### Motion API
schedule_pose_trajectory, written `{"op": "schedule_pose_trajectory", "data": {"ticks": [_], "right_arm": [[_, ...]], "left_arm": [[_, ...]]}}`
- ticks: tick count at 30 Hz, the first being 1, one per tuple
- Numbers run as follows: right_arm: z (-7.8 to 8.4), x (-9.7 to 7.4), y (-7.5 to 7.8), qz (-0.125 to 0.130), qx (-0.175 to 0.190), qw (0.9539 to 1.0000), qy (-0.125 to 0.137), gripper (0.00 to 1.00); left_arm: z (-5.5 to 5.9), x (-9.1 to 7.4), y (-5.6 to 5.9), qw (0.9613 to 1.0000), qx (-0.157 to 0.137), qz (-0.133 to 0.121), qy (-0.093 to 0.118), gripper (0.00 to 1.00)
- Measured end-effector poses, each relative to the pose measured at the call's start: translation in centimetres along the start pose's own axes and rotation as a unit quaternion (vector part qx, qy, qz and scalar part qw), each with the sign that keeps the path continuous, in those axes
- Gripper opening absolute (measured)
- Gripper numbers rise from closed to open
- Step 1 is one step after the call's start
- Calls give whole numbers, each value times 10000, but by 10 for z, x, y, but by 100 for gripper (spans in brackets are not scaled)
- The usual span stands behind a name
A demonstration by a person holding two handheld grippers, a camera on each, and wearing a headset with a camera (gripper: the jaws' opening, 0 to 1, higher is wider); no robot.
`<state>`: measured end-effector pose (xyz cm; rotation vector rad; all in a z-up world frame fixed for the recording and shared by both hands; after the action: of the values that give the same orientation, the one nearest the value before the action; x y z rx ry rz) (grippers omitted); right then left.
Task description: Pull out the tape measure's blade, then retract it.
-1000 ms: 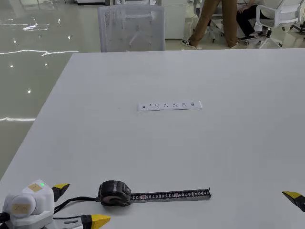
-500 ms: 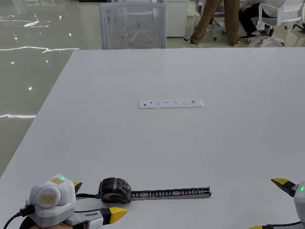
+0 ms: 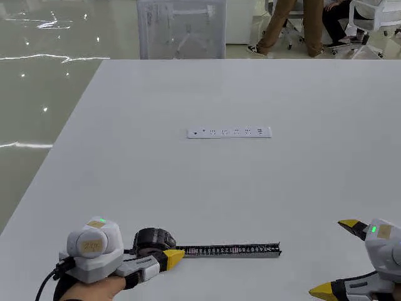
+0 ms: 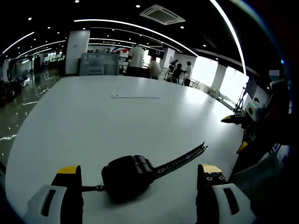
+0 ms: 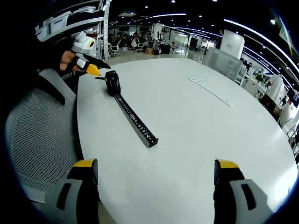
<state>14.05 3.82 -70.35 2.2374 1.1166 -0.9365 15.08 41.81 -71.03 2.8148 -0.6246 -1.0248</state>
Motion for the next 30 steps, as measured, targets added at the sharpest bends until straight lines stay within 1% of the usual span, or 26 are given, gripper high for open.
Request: {"op": "schedule_pose_trajectory", "data": {"ticks": [1, 6, 9, 11, 14, 15, 16, 17, 18, 20, 22, 24, 26, 27, 28, 30], "right_arm": [[-2, 2, 0, -29, -42, 10000, -12, 100], [-12, 12, 4, -164, -230, 9996, -54, 100], [-15, 18, 6, -246, -315, 9992, -94, 100], [-18, 22, 6, -325, -388, 9986, -154, 100], [-19, 30, 6, -450, -549, 9971, -262, 99], [-21, 33, 5, -522, -674, 9958, -324, 99], [-21, 35, 5, -564, -752, 9950, -350, 99], [-23, 38, 5, -645, -937, 9927, -394, 98], [-23, 41, 5, -699, -1037, 9911, -455, 97], [-25, 46, 6, -806, -1258, 9872, -560, 94], [-28, 50, 8, -861, -1294, 9860, -610, 93], [-32, 55, 10, -973, -1384, 9833, -671, 90], [-35, 61, 10, -1155, -1478, 9791, -791, 88], [-35, 62, 10, -1188, -1492, 9782, -817, 87], [-35, 66, 11, -1248, -1518, 9764, -892, 87], [-36, 72, 11, -1334, -1569, 9735, -996, 85]], "left_arm": [[2, 2, 1, 9999, -81, -59, -16, 99], [12, 11, 2, 9984, -187, -502, 183, 100], [13, 14, 2, 9976, -248, -576, 295, 100], [13, 17, -1, 9966, -195, -666, 435, 100], [16, 24, -9, 9957, -229, -776, 459, 100], [17, 26, -12, 9950, -320, -828, 458, 100], [18, 26, -13, 9948, -361, -826, 470, 100], [19, 28, -14, 9947, -393, -811, 499, 100], [19, 30, -14, 9948, -384, -793, 502, 100], [17, 31, -13, 9945, -206, -841, 583, 100], [17, 32, -11, 9945, -163, -821, 623, 100], [17, 33, -10, 9950, -171, -763, 618, 100], [19, 34, -9, 9956, -104, -745, 559, 100], [19, 35, -9, 9957, -112, -737, 552, 100], [20, 35, -9, 9957, -143, -735, 539, 100], [22, 35, -10, 9960, -179, -768, 430, 100]]}}
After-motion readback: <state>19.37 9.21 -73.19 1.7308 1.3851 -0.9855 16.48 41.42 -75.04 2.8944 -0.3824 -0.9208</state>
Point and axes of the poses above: the centre of the closed fingertips' face, and the gripper's own axes: x roughly forward along the fingers, y roughly to its right, z roughly out of its underside, the point moved 6 cm from there along -x, roughly backward along the fingers, and after that the axes turned 3 degrees about -y, right-handed, at the moved point
